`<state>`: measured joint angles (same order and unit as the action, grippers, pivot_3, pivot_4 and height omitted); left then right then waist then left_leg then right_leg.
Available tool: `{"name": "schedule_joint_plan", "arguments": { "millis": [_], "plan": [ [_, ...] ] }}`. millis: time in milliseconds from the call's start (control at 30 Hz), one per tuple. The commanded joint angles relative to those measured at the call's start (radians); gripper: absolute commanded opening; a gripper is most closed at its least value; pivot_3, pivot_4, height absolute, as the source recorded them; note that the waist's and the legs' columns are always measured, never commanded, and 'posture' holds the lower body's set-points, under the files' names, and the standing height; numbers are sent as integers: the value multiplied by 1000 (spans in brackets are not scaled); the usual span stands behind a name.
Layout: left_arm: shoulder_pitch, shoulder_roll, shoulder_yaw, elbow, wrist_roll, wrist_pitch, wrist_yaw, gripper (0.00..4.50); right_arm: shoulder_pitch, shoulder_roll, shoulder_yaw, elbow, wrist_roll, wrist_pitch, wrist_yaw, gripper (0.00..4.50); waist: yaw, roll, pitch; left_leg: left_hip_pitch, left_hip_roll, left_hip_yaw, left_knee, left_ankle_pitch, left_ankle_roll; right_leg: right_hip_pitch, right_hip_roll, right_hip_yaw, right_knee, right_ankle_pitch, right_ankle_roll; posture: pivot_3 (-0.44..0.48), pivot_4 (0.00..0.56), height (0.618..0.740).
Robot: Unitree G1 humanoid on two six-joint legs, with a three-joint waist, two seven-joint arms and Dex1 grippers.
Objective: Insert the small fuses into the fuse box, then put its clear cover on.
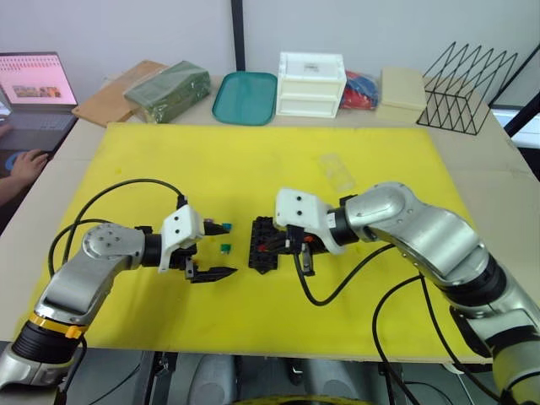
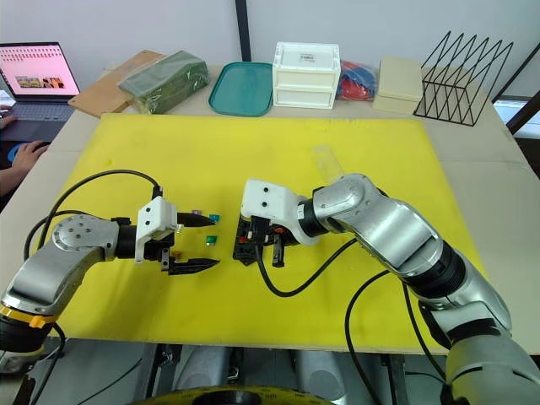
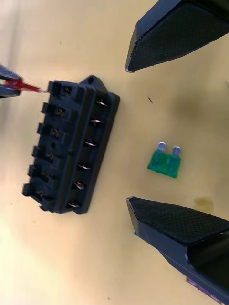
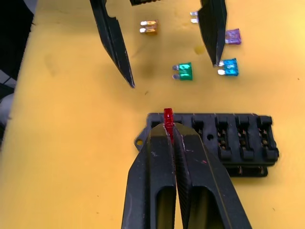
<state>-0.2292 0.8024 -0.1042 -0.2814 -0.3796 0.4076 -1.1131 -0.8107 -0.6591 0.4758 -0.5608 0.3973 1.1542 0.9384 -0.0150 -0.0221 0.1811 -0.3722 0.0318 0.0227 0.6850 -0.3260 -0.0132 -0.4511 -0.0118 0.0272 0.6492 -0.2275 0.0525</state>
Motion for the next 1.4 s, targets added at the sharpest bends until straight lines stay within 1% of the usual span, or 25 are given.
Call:
{"name": "schedule_joint_plan", "arguments": {
  "millis": [33,233,400,933,1400],
  "plan": [
    [4,4,8,-36,-12,4,-7,4500,-50,9,11,-33,26,64,-16,43,-1,0,0,0,0,0,0,0,0,0,0,0,0,0,0,0,150,740],
    [-2,2,-3,-35,-10,2,-19,4500,-88,44,22,-29,66,158,-48,43,-2,0,0,0,0,0,0,0,0,0,0,0,0,0,0,0,150,740],
    [-11,-1,-9,-30,-5,0,-26,4500,-94,56,44,-20,68,176,-84,43,-2,0,0,0,0,0,0,0,0,0,0,0,0,0,0,0,150,740],
    [-22,-3,-17,-23,-1,-5,-23,4500,-119,0,91,-7,44,119,-98,43,-3,0,0,0,0,0,0,0,0,0,0,0,0,0,0,0,150,740],
    [-22,-6,-17,-22,1,-7,-21,4500,-116,-2,102,-11,55,124,-94,43,-3,0,0,0,0,0,0,0,0,0,0,0,0,0,0,0,150,740]
  ]
}}
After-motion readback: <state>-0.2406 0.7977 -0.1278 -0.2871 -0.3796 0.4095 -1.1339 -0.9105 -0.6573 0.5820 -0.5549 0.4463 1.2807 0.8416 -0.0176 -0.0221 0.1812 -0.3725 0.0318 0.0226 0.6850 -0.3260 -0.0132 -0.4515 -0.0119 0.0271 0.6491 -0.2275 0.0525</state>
